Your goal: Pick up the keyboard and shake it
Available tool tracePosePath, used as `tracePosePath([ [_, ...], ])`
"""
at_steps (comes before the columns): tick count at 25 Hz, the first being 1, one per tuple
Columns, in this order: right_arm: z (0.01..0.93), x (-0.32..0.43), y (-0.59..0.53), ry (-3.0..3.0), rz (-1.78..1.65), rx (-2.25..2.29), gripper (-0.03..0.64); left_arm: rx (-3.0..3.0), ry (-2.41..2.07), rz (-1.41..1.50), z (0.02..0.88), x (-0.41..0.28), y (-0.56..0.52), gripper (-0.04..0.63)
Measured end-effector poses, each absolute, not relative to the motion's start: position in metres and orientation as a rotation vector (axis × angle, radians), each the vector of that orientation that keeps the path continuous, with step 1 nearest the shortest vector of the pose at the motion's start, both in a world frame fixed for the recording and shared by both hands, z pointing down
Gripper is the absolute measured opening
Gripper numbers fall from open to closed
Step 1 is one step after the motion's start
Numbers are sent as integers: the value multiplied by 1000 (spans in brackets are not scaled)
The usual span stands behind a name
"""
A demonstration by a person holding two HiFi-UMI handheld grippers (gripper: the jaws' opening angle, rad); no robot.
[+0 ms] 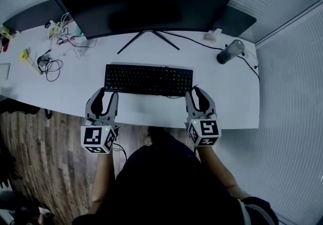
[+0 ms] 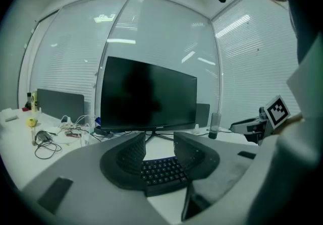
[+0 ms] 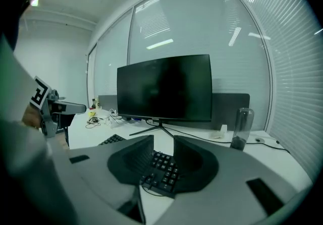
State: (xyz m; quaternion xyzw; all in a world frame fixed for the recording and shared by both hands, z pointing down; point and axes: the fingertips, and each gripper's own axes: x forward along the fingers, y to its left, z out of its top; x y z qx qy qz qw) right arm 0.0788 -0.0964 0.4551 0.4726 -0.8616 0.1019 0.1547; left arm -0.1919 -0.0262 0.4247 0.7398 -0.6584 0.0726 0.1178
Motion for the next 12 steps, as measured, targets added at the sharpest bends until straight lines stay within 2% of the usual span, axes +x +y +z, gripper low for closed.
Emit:
tracePosePath([
  [5, 492, 98, -126, -2375, 353, 1340, 124, 2078, -1845, 150, 460, -213, -66, 163],
  [12, 548, 122, -137, -2261, 502, 1278, 138, 1954, -1767, 305, 528, -248, -98, 177],
])
